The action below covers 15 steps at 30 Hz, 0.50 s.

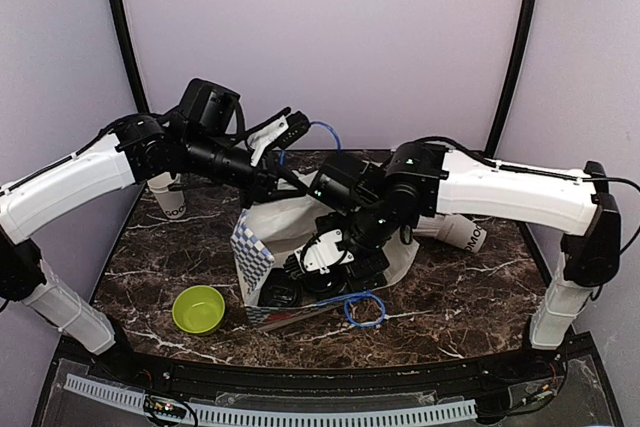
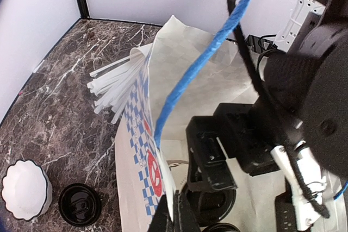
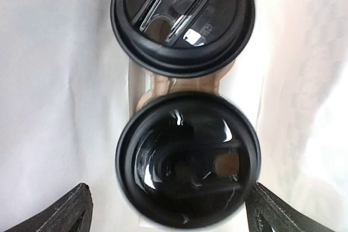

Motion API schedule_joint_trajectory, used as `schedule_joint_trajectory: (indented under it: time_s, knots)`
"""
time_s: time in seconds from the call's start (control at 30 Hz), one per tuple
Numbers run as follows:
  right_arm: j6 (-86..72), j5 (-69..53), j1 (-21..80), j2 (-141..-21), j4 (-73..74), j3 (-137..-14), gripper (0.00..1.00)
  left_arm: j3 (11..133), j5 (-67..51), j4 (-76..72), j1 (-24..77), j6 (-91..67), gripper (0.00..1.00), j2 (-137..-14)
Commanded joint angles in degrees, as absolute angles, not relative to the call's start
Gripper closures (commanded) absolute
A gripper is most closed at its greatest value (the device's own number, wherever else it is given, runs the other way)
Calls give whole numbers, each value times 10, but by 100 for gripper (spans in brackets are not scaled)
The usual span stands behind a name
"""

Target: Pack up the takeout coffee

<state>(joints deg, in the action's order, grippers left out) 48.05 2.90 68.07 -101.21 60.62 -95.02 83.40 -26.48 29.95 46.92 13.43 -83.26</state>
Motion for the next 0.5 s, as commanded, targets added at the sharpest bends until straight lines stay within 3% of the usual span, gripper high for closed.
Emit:
schedule_joint_trajectory:
  time_s: [0.0,0.23,0.47]
  knots:
    - [489,8,698,-965,647,-979,1,815,-243,255,474,153,100,-797]
    - [485,78,714,-929,595,-880,1,788,-226,237,485,165,100,-775]
    - [483,70,720,-901,564,-846,1,772,-188,225,548,200,100,-754]
